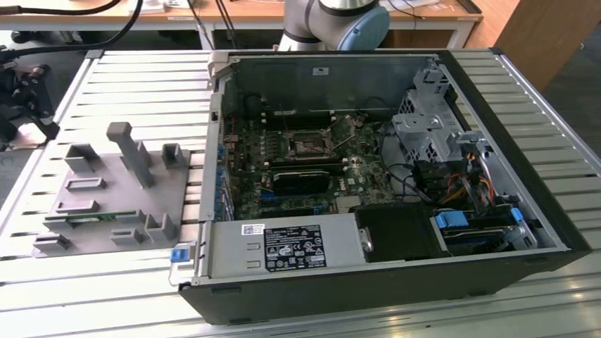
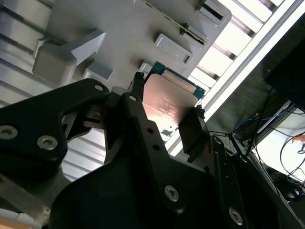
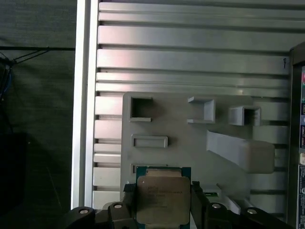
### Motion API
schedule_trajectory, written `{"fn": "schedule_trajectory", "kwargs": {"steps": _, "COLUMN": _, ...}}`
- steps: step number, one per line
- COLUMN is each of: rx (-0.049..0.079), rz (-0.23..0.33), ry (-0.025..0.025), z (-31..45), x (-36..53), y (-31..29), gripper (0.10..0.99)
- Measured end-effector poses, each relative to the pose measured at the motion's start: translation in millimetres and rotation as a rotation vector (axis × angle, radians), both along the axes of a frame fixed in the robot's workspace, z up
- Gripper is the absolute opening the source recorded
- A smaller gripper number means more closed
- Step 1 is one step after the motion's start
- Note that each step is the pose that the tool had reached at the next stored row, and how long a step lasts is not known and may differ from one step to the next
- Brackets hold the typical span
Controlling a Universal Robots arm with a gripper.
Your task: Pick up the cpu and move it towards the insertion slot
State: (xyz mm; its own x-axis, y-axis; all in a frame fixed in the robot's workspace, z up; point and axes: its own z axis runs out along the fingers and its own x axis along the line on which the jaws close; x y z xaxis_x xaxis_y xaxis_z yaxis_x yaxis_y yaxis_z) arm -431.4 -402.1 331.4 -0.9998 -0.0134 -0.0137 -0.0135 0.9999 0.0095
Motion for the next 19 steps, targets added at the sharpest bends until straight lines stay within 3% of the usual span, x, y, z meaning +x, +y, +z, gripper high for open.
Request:
{"fn": "schedule_trajectory", "kwargs": {"steps": 9, "rx": 0.0, "rz": 0.0, "ry": -0.001, "z": 12.8, "x": 0.8, "y": 0.0, "gripper": 0.541}}
{"fn": "schedule_trajectory", "kwargs": {"steps": 19, "rx": 0.0, "rz": 0.0, "ry": -0.0022, "z": 37.0, "x": 2.9, "y": 0.3, "gripper": 0.541}}
